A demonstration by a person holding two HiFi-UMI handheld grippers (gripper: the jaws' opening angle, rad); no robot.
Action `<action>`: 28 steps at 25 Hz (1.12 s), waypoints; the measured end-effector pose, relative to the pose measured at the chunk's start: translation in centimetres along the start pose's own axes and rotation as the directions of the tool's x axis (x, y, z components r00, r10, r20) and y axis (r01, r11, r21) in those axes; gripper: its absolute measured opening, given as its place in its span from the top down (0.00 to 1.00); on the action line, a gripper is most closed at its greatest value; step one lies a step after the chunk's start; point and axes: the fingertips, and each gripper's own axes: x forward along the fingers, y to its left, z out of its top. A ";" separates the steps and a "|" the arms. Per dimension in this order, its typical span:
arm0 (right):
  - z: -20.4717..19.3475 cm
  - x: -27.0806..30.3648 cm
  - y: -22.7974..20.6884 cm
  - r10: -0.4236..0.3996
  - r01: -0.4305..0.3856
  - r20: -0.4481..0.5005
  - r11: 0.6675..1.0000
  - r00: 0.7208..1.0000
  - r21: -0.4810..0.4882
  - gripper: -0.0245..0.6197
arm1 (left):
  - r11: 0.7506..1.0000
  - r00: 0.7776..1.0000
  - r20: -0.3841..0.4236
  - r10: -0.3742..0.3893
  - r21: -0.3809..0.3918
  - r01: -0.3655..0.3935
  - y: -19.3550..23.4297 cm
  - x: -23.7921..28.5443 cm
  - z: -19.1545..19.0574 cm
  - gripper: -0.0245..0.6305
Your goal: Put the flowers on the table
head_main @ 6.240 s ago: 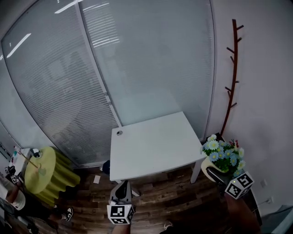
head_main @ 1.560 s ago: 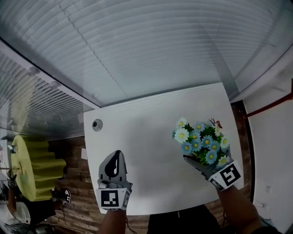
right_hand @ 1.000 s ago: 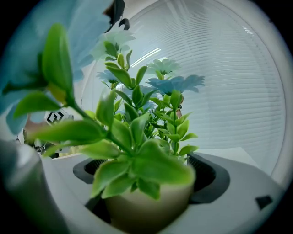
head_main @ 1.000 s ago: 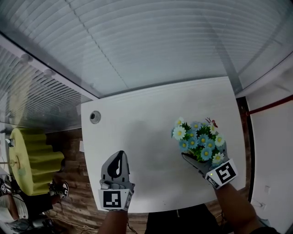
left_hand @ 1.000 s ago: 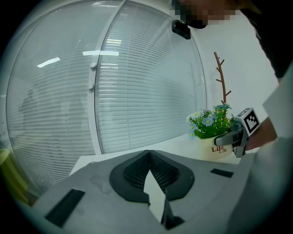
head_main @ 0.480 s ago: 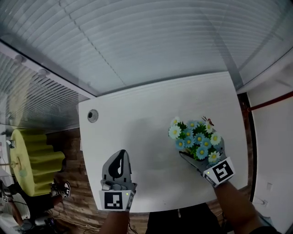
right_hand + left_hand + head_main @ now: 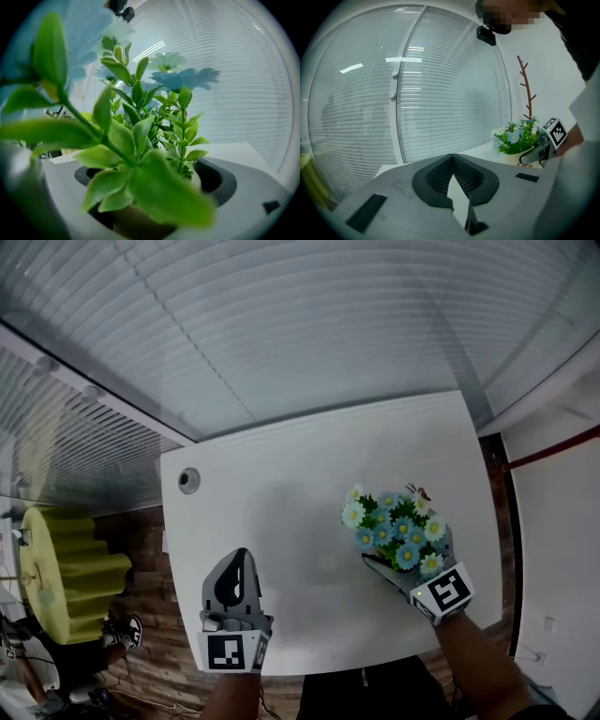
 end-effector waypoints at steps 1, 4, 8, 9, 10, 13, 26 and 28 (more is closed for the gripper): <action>-0.4 -0.1 0.0 0.003 -0.002 -0.009 1.000 1.000 0.010 0.15 | 1.000 1.000 0.003 -0.003 0.001 0.003 0.0 0.0 0.2 0.96; -1.2 -1.0 -0.2 -0.011 0.012 -0.020 0.999 1.000 0.038 0.15 | 1.000 1.000 0.010 -0.014 0.010 0.014 -0.4 -0.1 1.0 0.96; -1.7 -2.6 -0.5 -0.027 0.027 -0.002 0.999 1.000 0.030 0.15 | 1.000 1.000 0.025 -0.014 0.018 0.014 -1.0 -0.3 2.0 0.96; -1.7 -2.7 -0.5 -0.027 0.027 -0.002 0.999 1.000 0.029 0.15 | 1.000 0.999 0.029 -0.015 0.022 0.014 -1.0 -0.3 2.2 0.96; -1.8 -2.9 -0.5 -0.028 0.028 -0.006 0.999 1.000 0.030 0.15 | 1.000 0.999 0.031 -0.016 0.025 0.015 -1.0 -0.3 2.3 0.96; -1.8 -3.5 -0.5 -0.029 0.030 -0.021 0.999 0.999 0.026 0.15 | 0.999 0.999 0.038 -0.020 0.026 0.019 -1.4 -0.5 2.7 0.96; -0.6 -6.0 0.4 -0.005 0.005 0.003 1.000 1.000 0.025 0.15 | 0.999 0.997 0.072 -0.024 0.045 0.021 -3.6 -1.4 5.6 0.96; 0.0 -6.5 0.5 -0.010 0.010 0.016 1.000 1.000 0.013 0.15 | 0.999 0.996 0.084 -0.012 0.052 0.008 -3.4 -1.9 6.4 0.96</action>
